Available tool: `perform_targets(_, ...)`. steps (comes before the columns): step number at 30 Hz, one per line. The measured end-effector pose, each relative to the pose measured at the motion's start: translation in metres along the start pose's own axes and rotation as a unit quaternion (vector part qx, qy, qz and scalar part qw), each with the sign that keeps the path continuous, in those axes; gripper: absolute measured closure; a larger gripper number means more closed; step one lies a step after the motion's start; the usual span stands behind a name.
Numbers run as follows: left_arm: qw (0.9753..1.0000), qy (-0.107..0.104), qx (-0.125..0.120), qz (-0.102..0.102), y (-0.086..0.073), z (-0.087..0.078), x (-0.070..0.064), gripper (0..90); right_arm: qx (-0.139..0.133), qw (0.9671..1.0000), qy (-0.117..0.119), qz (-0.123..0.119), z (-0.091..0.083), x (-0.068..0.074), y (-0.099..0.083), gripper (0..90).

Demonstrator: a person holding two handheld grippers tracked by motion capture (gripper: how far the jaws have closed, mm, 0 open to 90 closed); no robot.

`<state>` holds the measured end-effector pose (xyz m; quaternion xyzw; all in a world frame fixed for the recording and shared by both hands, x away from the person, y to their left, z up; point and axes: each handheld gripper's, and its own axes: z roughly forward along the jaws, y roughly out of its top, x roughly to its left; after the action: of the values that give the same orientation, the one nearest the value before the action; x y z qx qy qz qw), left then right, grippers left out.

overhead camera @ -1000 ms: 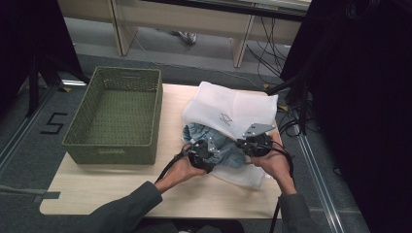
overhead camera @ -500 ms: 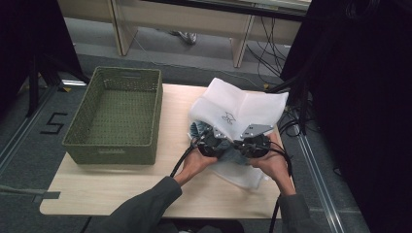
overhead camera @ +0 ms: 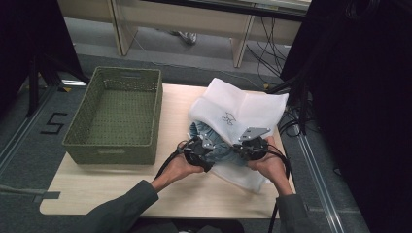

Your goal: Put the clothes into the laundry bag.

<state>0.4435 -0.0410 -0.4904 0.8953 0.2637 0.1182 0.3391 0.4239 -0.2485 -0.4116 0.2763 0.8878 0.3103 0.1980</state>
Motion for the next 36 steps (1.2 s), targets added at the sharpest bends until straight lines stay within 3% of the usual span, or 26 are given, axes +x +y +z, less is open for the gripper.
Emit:
perform_targets(1, 0.9999, 0.010, 0.006, 0.009, 0.000, 0.004, -0.001, 41.8, -0.001, 1.0000, 0.005, -0.007, 0.000, 0.000, 0.001, 86.7)
perform_targets(3, 0.9986, 0.027, 0.020, 0.040, 0.003, 0.009, -0.001, 53.3, -0.001, 1.0000, 0.003, 0.001, -0.001, 0.001, 0.001, 86.7)
perform_targets(5, 0.9985, 0.041, 0.009, 0.036, 0.006, 0.013, 0.000, 64.6, -0.002, 1.0000, 0.003, -0.003, 0.000, 0.001, 0.002, 86.7)
perform_targets(7, 0.9992, 0.039, 0.003, -0.008, 0.008, 0.015, 0.004, 73.7, 0.003, 1.0000, 0.003, 0.000, 0.000, 0.002, 0.003, 86.7)
perform_targets(9, 0.9982, 0.051, -0.015, -0.028, 0.009, 0.015, 0.003, 76.9, -0.001, 0.9999, 0.007, -0.010, 0.001, 0.002, 0.003, 86.7)
perform_targets(10, 0.9974, 0.052, -0.028, -0.040, 0.011, 0.014, 0.002, 78.3, 0.005, 0.9999, 0.009, 0.001, -0.001, 0.003, 0.004, 86.7)
perform_targets(14, 0.9926, 0.030, -0.071, -0.094, 0.025, 0.008, 0.006, 79.3, -0.017, 0.9998, 0.007, -0.001, -0.010, 0.001, 0.010, 86.7)
perform_targets(15, 0.9894, 0.024, -0.084, -0.116, 0.028, 0.009, 0.002, 79.3, -0.020, 0.9998, 0.010, -0.001, -0.011, 0.001, 0.011, 86.7)
perform_targets(17, 0.9898, 0.008, -0.087, -0.112, 0.031, 0.013, -0.003, 78.9, -0.026, 0.9996, 0.012, -0.005, -0.011, 0.003, 0.011, 86.7)
perform_targets(18, 0.9915, 0.006, -0.082, -0.101, 0.029, 0.017, -0.004, 78.7, -0.026, 0.9996, 0.015, -0.001, -0.010, 0.003, 0.011, 86.8)
perform_targets(20, 0.9922, 0.001, -0.078, -0.098, 0.024, 0.023, -0.002, 77.7, -0.018, 0.9996, 0.020, 0.006, -0.005, 0.004, 0.005, 86.7)
perform_targets(21, 0.9911, -0.009, -0.081, -0.105, 0.022, 0.024, -0.002, 76.0, -0.011, 0.9996, 0.026, 0.003, -0.001, 0.005, 0.002, 86.7)
perform_targets(24, 0.9920, -0.028, -0.075, -0.097, 0.014, 0.018, 0.000, 69.5, 0.014, 0.9994, 0.032, -0.004, 0.013, 0.008, -0.008, 86.7)
perform_targets(27, 0.9935, -0.043, -0.078, -0.070, 0.012, -0.003, 0.000, 59.8, 0.017, 0.9992, 0.037, -0.005, 0.018, 0.007, -0.011, 86.7)
perform_targets(28, 0.9932, -0.046, -0.083, -0.067, 0.011, -0.012, 0.001, 56.2, 0.020, 0.9992, 0.033, 0.007, 0.015, 0.008, -0.011, 86.6)
perform_targets(30, 0.9941, -0.030, -0.085, -0.060, 0.010, -0.028, 0.006, 50.5, 0.017, 0.9994, 0.028, 0.006, 0.014, 0.006, -0.011, 86.5)
perform_targets(33, 0.9953, 0.030, -0.075, -0.054, 0.007, -0.046, 0.022, 46.5, 0.019, 0.9992, 0.035, 0.002, 0.015, 0.007, -0.012, 86.4)
perform_targets(36, 0.9946, 0.065, -0.045, -0.067, 0.000, -0.044, 0.034, 42.7, 0.020, 0.9993, 0.032, 0.003, 0.014, 0.008, -0.012, 86.2)
